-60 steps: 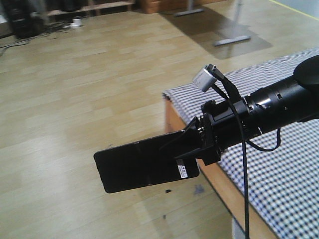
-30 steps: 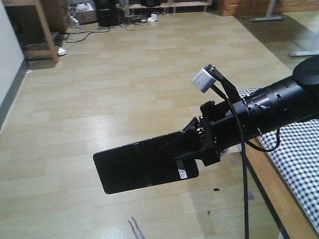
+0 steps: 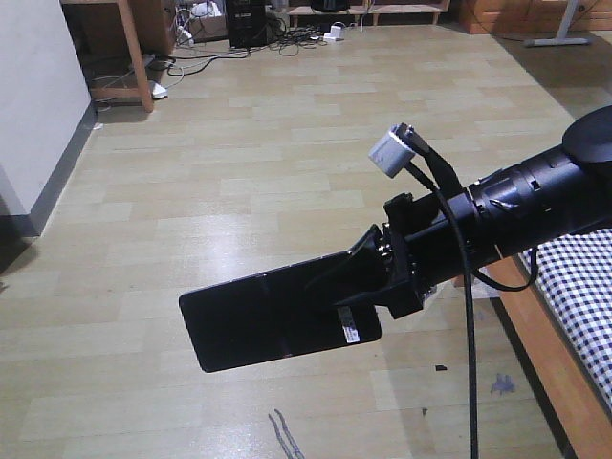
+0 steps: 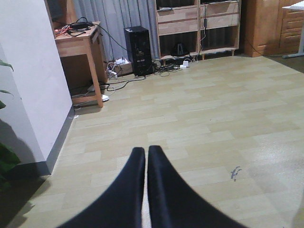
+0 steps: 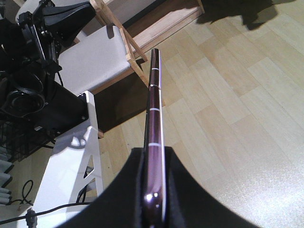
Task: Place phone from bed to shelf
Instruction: 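Turn the base away from the bed, holding the phone in the right gripper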
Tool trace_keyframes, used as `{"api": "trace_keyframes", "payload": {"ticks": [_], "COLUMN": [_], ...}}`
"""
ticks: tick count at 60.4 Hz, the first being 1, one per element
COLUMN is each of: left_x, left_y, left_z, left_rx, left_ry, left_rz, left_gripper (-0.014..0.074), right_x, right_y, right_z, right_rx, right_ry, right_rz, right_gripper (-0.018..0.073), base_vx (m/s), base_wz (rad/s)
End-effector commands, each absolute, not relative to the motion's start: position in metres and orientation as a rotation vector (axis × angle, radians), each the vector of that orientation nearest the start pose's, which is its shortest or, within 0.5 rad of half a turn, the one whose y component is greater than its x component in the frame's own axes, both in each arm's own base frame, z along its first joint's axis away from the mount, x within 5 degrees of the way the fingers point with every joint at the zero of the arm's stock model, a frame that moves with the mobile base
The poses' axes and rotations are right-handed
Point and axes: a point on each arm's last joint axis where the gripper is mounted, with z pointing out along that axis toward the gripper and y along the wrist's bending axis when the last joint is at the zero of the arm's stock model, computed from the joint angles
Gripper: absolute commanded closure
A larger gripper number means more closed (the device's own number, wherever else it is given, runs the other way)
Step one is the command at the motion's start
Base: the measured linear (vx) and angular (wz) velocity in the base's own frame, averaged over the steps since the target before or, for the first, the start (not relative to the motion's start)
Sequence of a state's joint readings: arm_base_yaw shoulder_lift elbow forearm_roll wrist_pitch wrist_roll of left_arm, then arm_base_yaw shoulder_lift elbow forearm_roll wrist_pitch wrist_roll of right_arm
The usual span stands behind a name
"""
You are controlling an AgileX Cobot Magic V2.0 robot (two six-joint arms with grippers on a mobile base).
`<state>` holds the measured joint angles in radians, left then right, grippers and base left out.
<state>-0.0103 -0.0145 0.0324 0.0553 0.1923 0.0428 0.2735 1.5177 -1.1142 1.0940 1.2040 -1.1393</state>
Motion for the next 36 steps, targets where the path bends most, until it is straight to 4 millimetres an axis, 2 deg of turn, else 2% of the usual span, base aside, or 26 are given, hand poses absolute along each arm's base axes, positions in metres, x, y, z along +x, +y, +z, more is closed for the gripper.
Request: {"api": "trace_keyframes", "payload": {"ticks": [1, 36], "left_x": [0.0548, 0.0548], "left_y": [-0.0001, -0.0001], "left_z": [0.2014, 0.2014], "left_rx": [0.076, 0.076], "left_ry": [1.583, 1.583], "left_rz": [0.065, 0.065], "left_gripper": [0.0596, 0.0596], "right_x": [0.2453, 0.2453], "right_y": [0.1516, 0.1516], "right_z": [0.3276, 0.3276], "right_rx": [-1.170, -1.170], "right_ry": [1.995, 1.995], "right_rz": [1.320, 1.320], "right_gripper": [0.0560, 0.0560], "base_vx": [0.03, 0.09], "base_wz": [0.03, 0.05]}}
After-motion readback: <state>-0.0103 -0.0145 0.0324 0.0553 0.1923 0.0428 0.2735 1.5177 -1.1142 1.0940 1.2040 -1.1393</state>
